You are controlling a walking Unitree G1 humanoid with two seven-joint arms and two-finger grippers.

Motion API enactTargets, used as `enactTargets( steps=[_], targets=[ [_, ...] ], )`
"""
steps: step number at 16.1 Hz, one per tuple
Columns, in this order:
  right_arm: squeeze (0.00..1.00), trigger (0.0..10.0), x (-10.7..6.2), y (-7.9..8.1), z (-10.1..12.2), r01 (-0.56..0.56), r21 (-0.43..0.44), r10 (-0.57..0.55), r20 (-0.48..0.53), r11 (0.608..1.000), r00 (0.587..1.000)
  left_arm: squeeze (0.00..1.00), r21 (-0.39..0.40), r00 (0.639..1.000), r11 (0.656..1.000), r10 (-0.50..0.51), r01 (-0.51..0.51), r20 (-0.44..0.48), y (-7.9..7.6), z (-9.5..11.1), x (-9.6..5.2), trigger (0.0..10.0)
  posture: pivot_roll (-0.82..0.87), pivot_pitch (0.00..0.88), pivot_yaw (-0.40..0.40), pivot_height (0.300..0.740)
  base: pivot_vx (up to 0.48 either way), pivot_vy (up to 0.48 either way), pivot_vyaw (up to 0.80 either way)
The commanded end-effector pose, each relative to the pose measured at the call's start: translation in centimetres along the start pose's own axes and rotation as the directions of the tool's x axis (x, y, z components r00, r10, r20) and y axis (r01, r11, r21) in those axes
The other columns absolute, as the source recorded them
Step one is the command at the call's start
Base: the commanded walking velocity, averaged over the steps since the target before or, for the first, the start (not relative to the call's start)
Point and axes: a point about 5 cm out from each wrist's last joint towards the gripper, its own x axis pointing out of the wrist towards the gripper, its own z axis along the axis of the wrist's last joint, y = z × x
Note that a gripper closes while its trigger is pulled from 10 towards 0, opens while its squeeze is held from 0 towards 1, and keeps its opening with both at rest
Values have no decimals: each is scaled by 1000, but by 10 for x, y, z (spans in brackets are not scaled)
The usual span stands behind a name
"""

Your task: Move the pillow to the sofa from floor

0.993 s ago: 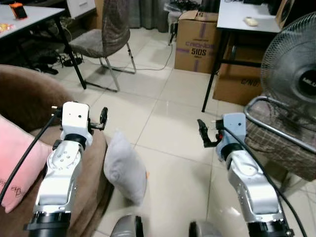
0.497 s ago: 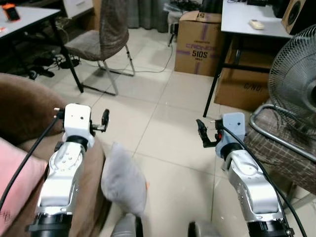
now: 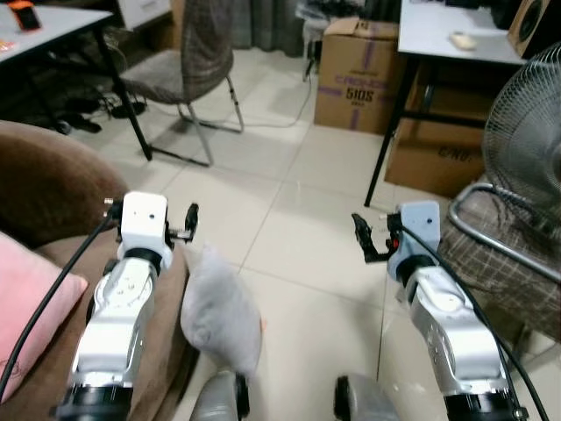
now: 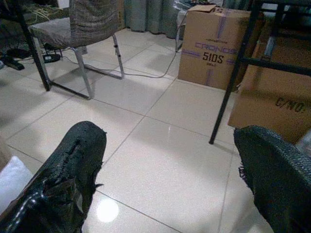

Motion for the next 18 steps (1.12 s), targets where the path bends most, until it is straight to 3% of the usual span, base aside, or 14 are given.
enactTargets(
  steps=[1, 8, 14, 18],
  targets=[
    [0, 10000, -2, -4, 1, 7, -4, -7, 2, 1000, 1000, 78, 12, 1000, 1000, -5, 5, -9, -1, 0, -2, 10000, -77, 0, 33, 597, 0, 0, 0],
    [0, 10000, -3, -7, -3, 2, -30, -3, -11, 1000, 1000, 75, 12, 999, 1000, -24, 24, -39, -5, -4, -3, 10000, -89, 0, 46, 537, 0, 0, 0],
    [0, 10000, -4, -10, -5, 3, -45, -4, -24, 999, 1000, 94, -16, 997, 1000, -22, 21, -79, -7, -11, -4, 10000, -96, 0, 42, 537, 0, 0, 0],
    [0, 10000, -4, -9, -6, -2, -48, 1, -25, 999, 1000, 86, 4, 999, 1000, -16, 16, -34, -6, -6, -4, 10000, -93, 0, 38, 537, 0, 0, 0]
  ],
)
